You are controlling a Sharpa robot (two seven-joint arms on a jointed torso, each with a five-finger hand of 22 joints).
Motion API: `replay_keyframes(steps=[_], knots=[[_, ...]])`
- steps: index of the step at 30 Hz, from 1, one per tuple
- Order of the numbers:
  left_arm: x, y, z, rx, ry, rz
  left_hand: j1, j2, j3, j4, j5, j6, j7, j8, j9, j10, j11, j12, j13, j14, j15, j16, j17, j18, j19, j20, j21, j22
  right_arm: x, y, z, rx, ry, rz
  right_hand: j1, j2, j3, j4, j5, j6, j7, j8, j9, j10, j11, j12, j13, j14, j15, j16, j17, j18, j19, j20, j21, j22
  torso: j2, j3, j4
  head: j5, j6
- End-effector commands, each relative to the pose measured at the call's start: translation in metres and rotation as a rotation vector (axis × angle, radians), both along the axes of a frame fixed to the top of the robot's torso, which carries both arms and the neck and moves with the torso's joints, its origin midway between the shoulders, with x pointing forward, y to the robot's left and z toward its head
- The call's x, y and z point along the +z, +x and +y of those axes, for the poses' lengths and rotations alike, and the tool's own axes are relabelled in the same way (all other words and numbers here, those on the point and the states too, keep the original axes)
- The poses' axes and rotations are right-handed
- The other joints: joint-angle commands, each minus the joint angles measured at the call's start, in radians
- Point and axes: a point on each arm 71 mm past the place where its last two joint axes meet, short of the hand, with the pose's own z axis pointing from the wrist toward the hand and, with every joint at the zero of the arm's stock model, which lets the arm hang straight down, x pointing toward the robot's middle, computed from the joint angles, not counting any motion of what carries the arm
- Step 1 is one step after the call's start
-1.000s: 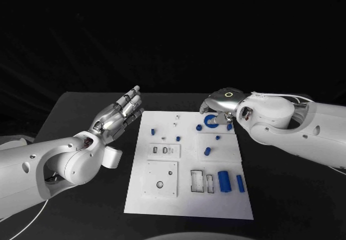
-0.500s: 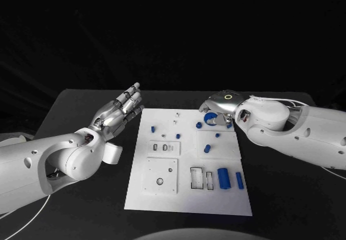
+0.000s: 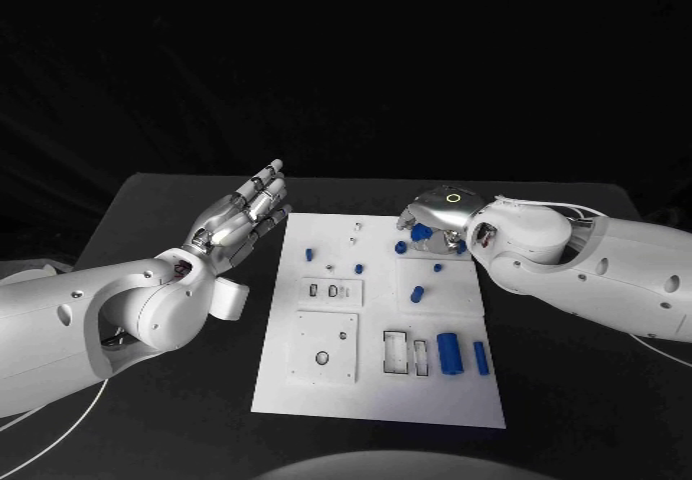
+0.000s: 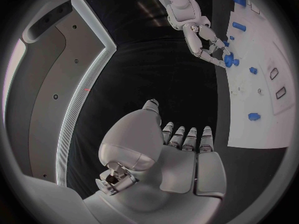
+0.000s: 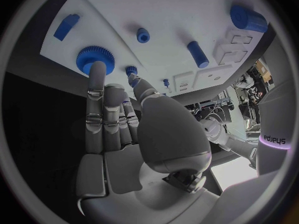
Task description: Assemble the parts on the task board
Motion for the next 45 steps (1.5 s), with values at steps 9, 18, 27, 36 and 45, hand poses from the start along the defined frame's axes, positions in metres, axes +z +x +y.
replay_keyframes(steps=[9, 18, 27, 36, 45], knots=[[0.001, 0.002, -0.001, -0.017, -0.019, -0.006, 0.009, 0.001, 0.009, 0.0, 0.009, -0.001, -0.009, 0.004, 0.001, -0.002, 0.009, -0.006, -0.001, -0.001, 0.008, -0.004, -0.002, 0.011, -0.001, 0.008, -0.004, -0.002, -0.007, 0.003, 0.004, 0.016, 0.017, 0.017, -0.015, -0.013, 0.016, 0.012, -0.015, 0.021, -0.005, 0.007, 0.003, 0.012, -0.003, -0.009, -0.001, 0.005, -0.007, 0.014, 0.016, 0.003, -0.013, 0.002, 0.008, 0.01, -0.003, -0.002, -0.0003, -0.003, -0.009], [-0.001, 0.003, 0.0, -0.02, -0.016, 0.002, 0.014, 0.001, 0.012, -0.003, 0.014, -0.002, -0.009, 0.004, 0.001, -0.002, 0.013, -0.006, -0.001, -0.001, 0.011, -0.004, -0.002, 0.011, -0.001, 0.01, -0.004, -0.002, -0.014, 0.007, 0.004, 0.001, 0.037, 0.021, -0.019, -0.009, 0.03, 0.021, -0.018, 0.033, 0.004, 0.006, 0.004, 0.024, 0.006, -0.012, 0.0, -0.005, 0.003, -0.001, 0.0, 0.001, -0.02, 0.007, 0.008, 0.016, -0.003, -0.0028, 0.0004, -0.005, -0.018], [-0.002, 0.005, -0.002, -0.027, -0.018, 0.009, 0.025, 0.002, 0.018, -0.009, 0.023, 0.0, -0.001, 0.005, 0.001, -0.002, 0.016, -0.006, -0.001, -0.001, 0.015, -0.004, -0.002, 0.011, -0.001, 0.014, -0.004, -0.002, -0.024, 0.009, 0.009, 0.006, 0.048, 0.04, -0.021, -0.01, 0.053, 0.03, -0.018, 0.059, 0.001, 0.009, 0.008, 0.054, 0.004, -0.012, 0.001, 0.004, 0.01, 0.028, 0.034, 0.001, -0.022, 0.012, 0.016, 0.029, -0.003, -0.0044, -0.0001, -0.007, -0.026], [-0.004, 0.006, -0.002, -0.034, -0.018, 0.018, 0.036, 0.002, 0.024, -0.016, 0.036, 0.004, 0.007, 0.006, 0.002, -0.002, 0.017, -0.006, -0.001, -0.001, 0.018, -0.004, -0.002, 0.01, -0.001, 0.017, -0.004, -0.002, -0.032, 0.01, 0.013, 0.019, 0.07, 0.05, -0.02, -0.02, 0.089, 0.044, -0.02, 0.124, -0.012, 0.029, 0.027, 0.132, -0.007, -0.006, 0.003, 0.019, 0.011, 0.08, 0.095, 0.002, -0.023, 0.015, 0.035, 0.054, -0.004, -0.0041, 0.002, -0.004, -0.032], [-0.005, 0.008, 0.0, -0.034, -0.011, 0.029, 0.053, 0.002, 0.036, -0.032, 0.058, 0.03, 0.039, 0.013, 0.006, 0.0, 0.014, -0.005, 0.0, -0.001, 0.02, -0.004, -0.002, 0.01, -0.001, 0.019, -0.004, -0.002, -0.031, 0.008, 0.014, 0.034, 0.107, 0.046, 0.034, -0.019, 0.138, 0.012, 0.006, 0.21, -0.018, 0.072, 0.07, 0.253, -0.029, 0.012, 0.01, 0.018, -0.004, 0.088, 0.104, 0.004, -0.034, 0.0, 0.059, 0.085, -0.006, -0.0052, -0.0034, 0.007, -0.037]])
